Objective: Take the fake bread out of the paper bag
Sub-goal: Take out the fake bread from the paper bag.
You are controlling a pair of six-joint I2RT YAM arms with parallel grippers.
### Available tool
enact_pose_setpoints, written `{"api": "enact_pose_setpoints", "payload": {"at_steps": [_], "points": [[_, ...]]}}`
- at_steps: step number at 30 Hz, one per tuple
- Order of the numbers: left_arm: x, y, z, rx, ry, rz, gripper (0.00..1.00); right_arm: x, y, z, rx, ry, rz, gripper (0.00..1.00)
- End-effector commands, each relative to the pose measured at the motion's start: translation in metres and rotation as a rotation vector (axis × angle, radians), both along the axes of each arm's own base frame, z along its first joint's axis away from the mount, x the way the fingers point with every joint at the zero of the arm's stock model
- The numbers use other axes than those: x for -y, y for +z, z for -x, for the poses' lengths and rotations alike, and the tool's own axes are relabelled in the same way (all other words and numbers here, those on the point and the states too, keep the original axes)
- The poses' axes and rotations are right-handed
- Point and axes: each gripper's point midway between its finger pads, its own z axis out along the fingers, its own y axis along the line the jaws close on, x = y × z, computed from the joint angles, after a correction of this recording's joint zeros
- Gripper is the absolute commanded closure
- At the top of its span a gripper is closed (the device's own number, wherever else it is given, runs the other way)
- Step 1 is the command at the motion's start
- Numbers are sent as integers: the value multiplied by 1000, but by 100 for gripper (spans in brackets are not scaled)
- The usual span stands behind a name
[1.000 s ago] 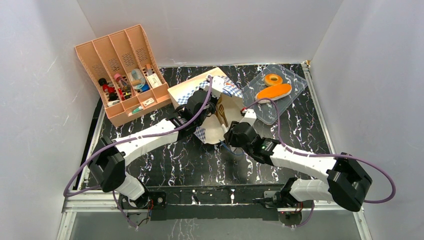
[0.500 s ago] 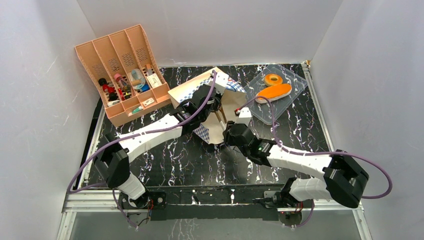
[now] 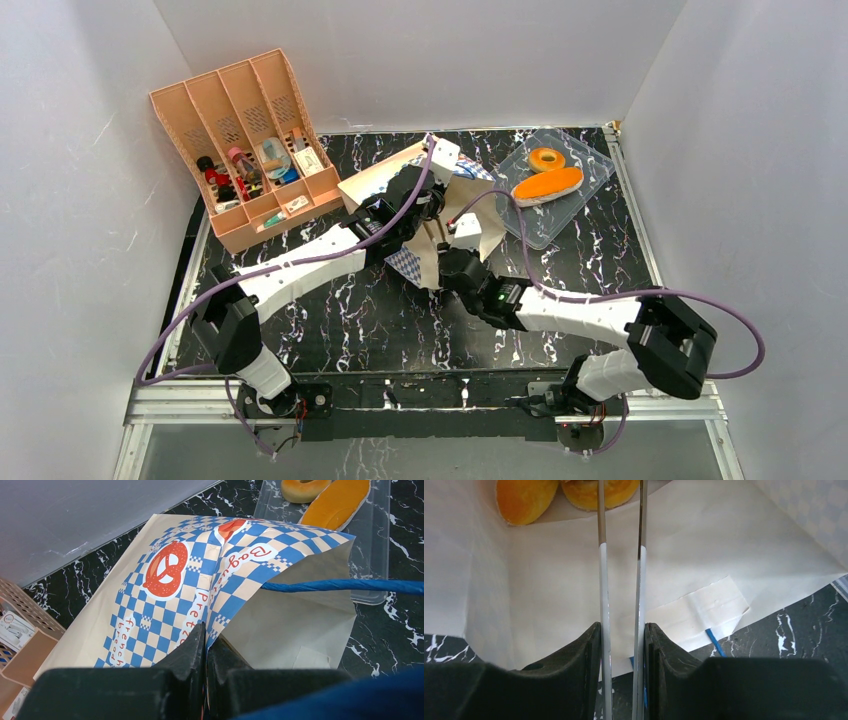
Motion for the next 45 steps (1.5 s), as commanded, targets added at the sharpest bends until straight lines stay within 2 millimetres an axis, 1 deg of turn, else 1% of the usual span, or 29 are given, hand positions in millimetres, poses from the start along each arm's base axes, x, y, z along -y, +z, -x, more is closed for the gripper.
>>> {"api": "enact_pose_setpoints", "payload": {"at_steps": [1, 7, 13, 19, 23, 28, 31, 34, 35, 38, 40, 42, 45], "points": [[8, 26, 2, 30, -18, 56, 100, -8, 41, -23, 126, -63, -32, 74], [9, 28, 2, 35, -26, 57, 100, -5, 36, -30, 144, -86, 42, 74], [11, 29, 2, 38, -33, 62, 100, -13, 28, -34, 141, -63, 76, 73], [13, 28, 2, 40, -42, 62, 100, -18, 26, -38, 144, -55, 94, 71], [14, 30, 3, 41, -52, 68, 100, -21, 22, -44, 149, -59, 131, 70], [12, 32, 5, 48, -56, 74, 100, -26, 16, -51, 156, -66, 175, 65], [12, 31, 6, 49, -62, 74, 100, -26, 12, -57, 166, -82, 211, 65], [12, 30, 7, 50, -66, 75, 100, -23, 11, -63, 174, -128, 249, 71], [12, 29, 7, 50, -66, 75, 100, -22, 10, -65, 175, -143, 261, 75], [11, 29, 8, 52, -68, 73, 100, -18, 8, -68, 164, -180, 292, 93], [9, 28, 7, 54, -59, 66, 100, -15, 9, -68, 161, -192, 299, 100], [6, 27, 5, 62, -43, 58, 100, -12, 13, -66, 161, -194, 284, 100], [2, 25, 2, 75, -23, 47, 100, -8, 25, -60, 161, -190, 244, 100]]}}
